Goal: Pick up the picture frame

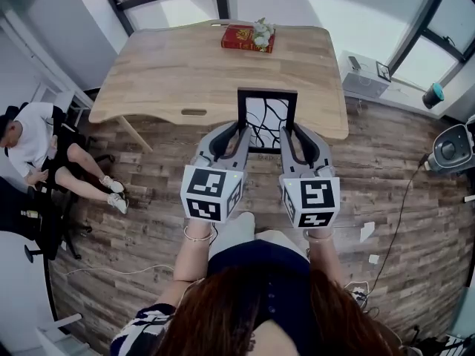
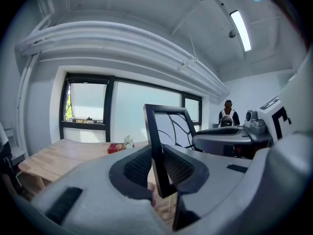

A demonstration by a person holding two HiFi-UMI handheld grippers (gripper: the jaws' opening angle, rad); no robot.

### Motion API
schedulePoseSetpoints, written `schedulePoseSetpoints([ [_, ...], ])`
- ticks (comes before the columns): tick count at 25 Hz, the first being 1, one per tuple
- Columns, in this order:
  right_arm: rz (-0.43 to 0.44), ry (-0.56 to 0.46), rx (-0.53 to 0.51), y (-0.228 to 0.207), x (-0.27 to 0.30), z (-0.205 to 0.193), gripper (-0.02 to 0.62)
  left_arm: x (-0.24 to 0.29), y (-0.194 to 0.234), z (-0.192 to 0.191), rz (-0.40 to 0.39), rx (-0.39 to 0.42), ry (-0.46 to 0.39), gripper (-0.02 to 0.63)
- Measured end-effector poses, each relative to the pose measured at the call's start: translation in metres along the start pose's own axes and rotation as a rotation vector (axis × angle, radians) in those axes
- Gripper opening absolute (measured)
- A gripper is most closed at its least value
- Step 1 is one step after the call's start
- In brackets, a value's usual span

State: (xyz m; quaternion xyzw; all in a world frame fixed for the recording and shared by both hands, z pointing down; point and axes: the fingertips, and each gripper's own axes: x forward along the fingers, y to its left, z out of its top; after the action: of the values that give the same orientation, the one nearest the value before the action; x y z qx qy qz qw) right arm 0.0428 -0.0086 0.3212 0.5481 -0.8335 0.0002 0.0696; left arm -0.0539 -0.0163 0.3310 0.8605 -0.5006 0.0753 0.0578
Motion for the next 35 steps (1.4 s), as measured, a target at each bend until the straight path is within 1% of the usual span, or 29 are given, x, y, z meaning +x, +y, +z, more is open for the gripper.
schedulePoseSetpoints([
  [9, 0.010, -0.023, -0.005, -0.002, -0.026, 0.006, 0.080, -0.016, -0.021, 0.005, 0.011, 0.007, -0.017, 0.091],
  [18, 0.021, -0.029, -0.004, 0.002, -0.038, 0.008, 0.080, -0.027, -0.028, 0.006, 0.020, 0.005, -0.029, 0.089],
  [28, 0.029, -0.035, 0.003, 0.004, -0.038, 0.011, 0.080, -0.031, -0.027, 0.009, 0.024, 0.011, -0.034, 0.089],
  [35, 0.034, -0.032, 0.004, 0.008, -0.027, 0.012, 0.080, -0.028, -0.016, 0.009, 0.028, 0.010, -0.032, 0.089],
])
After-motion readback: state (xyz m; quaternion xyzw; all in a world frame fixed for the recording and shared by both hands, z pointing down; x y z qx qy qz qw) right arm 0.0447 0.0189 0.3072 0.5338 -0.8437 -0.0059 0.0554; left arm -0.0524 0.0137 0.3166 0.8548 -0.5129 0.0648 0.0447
